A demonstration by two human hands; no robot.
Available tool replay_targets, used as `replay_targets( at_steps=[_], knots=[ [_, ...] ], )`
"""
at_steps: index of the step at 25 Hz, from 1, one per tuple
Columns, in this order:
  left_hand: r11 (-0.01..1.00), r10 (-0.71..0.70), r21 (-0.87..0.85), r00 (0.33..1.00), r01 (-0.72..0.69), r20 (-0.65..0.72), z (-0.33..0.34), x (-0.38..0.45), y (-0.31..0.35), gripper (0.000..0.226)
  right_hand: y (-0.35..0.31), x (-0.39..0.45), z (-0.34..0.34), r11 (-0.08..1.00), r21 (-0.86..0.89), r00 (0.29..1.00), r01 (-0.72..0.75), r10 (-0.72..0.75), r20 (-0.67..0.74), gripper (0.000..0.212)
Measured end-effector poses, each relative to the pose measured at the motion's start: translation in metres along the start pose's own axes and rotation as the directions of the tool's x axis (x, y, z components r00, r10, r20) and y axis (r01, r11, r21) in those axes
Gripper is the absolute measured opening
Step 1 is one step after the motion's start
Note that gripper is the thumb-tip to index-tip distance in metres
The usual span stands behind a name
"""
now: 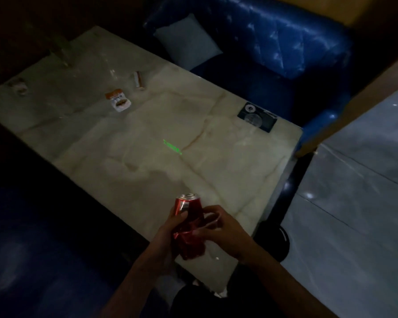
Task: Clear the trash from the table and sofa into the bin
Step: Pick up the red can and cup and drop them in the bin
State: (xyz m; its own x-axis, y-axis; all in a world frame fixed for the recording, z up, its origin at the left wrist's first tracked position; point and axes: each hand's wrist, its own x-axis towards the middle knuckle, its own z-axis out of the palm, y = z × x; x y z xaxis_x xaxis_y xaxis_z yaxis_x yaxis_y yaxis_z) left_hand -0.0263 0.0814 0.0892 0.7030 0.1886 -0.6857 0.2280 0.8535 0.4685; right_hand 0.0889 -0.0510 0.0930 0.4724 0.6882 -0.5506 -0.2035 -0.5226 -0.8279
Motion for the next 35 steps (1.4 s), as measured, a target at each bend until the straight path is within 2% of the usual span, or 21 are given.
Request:
replay_targets(
  at_steps=[3, 7, 11, 14, 16, 18, 21, 22, 25, 27, 30, 35],
  knots=[
    [0.990, -0.099, 0.100, 0.995, 0.097, 0.020, 0.015, 0.007, -0.020, 0.053, 0.021, -0.023, -0.012, 0.999, -0.042, 0.999, -0.026, 0.024, -0.045, 0.066],
    [0.972, -0.154, 0.192, 0.986, 0.139, 0.061, 0.050, 0.009, -0.056, 0.053, 0.049, -0.056, -0.041, 0.998, -0.025, 0.992, -0.056, 0.053, -0.110, 0.053],
    [0.872, 0.044, 0.489, 0.993, 0.016, -0.110, 0.104, 0.015, -0.100, 0.046, 0.070, -0.079, -0.069, 0.997, -0.080, 0.992, 0.007, -0.017, -0.122, 0.045],
    [0.862, 0.126, 0.505, 0.984, -0.044, -0.130, 0.145, 0.024, -0.134, 0.022, 0.092, -0.102, -0.114, 0.997, -0.057, 0.991, 0.045, -0.052, -0.126, 0.046],
    [0.835, 0.131, 0.548, 0.985, -0.050, -0.110, 0.176, 0.030, -0.160, 0.022, 0.113, -0.122, -0.153, 0.999, -0.031, 0.993, 0.035, -0.038, -0.112, 0.051],
    [0.742, 0.123, 0.668, 0.990, -0.048, -0.066, 0.210, 0.038, -0.192, 0.038, 0.136, -0.144, -0.191, 0.999, -0.015, 0.986, 0.036, -0.038, -0.161, 0.057],
    [0.494, 0.080, 0.869, 0.997, -0.033, -0.008, 0.249, 0.052, -0.234, 0.056, 0.178, -0.165, -0.225, 0.993, 0.116, 0.962, 0.013, 0.019, -0.272, 0.054],
    [0.444, 0.084, 0.896, 0.996, -0.031, -0.007, 0.257, 0.055, -0.241, 0.057, 0.188, -0.169, -0.229, 0.987, 0.161, 0.958, 0.006, 0.040, -0.283, 0.054],
    [0.416, 0.162, 0.908, 0.987, -0.049, -0.020, 0.270, 0.070, -0.245, 0.044, 0.212, -0.169, -0.238, 0.964, 0.261, 0.938, -0.052, 0.136, -0.319, 0.075],
    [0.411, 0.178, 0.910, 0.983, -0.045, -0.032, 0.274, 0.085, -0.237, 0.036, 0.221, -0.165, -0.246, 0.959, 0.255, 0.905, -0.119, 0.211, -0.369, 0.081],
    [0.353, 0.145, 0.935, 0.989, -0.035, -0.018, 0.278, 0.115, -0.221, 0.040, 0.228, -0.155, -0.260, 0.952, 0.260, 0.856, -0.159, 0.264, -0.444, 0.076],
    [0.222, 0.075, 0.973, 0.996, -0.061, 0.045, 0.288, 0.169, -0.197, 0.061, 0.243, -0.129, -0.272, 0.905, 0.411, 0.749, -0.107, 0.345, -0.565, 0.071]
  ],
)
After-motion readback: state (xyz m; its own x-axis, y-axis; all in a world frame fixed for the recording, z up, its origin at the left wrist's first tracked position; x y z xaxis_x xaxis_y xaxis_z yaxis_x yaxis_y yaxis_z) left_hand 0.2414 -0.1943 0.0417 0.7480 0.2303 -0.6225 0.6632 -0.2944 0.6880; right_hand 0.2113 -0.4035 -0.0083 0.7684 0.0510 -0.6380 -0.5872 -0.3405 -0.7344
